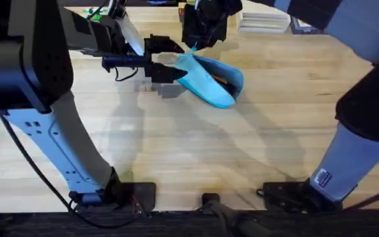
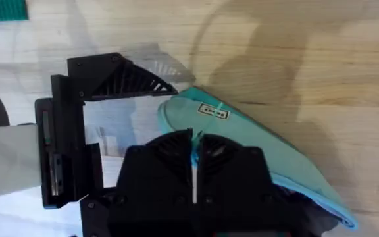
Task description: Unzip the bag, pick up the pens from the table one at a time and place them inside, then zip the bag closed.
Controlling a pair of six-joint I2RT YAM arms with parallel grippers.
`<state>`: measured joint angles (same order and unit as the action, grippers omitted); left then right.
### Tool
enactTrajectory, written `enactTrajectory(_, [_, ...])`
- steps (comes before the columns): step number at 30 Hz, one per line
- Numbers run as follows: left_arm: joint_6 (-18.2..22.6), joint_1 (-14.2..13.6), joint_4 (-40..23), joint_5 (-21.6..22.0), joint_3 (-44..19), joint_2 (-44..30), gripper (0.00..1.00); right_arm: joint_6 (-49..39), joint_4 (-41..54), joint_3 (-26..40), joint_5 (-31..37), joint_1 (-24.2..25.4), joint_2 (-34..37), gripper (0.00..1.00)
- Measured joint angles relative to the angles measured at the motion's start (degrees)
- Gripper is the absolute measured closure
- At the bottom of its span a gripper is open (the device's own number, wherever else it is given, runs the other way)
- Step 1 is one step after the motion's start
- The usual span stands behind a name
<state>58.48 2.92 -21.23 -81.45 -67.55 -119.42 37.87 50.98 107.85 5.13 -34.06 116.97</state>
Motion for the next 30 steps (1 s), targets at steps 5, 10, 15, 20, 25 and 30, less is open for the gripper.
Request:
enactTrajectory(5, [0.0,0.0,0.0,0.0,0.0,0.0,0.006,0.0,0.0,0.0,0.0,0.0,0.0,0.969])
enactTrajectory(10, [0.0,0.0,0.0,0.0,0.0,0.0,0.007,0.0,0.0,0.0,0.0,0.0,0.0,0.969])
enactTrajectory(15, [-0.2,0.0,0.0,0.0,0.0,0.0,0.391,0.0,0.0,0.0,0.0,0.0,0.0,0.969])
enactTrajectory(20, [-0.1,0.4,0.1,0.4,-0.1,0.0,0.944,0.0,0.3,0.0,0.0,-0.1,0.0,0.969])
enactTrajectory(25, [-0.2,0.3,0.0,0.4,-0.1,0.0,0.956,0.0,0.3,0.0,0.0,-0.1,0.0,0.969])
enactTrajectory(30, [-0.2,0.3,0.0,0.4,-0.1,0.0,0.956,0.0,0.3,0.0,0.0,-0.1,0.0,0.969])
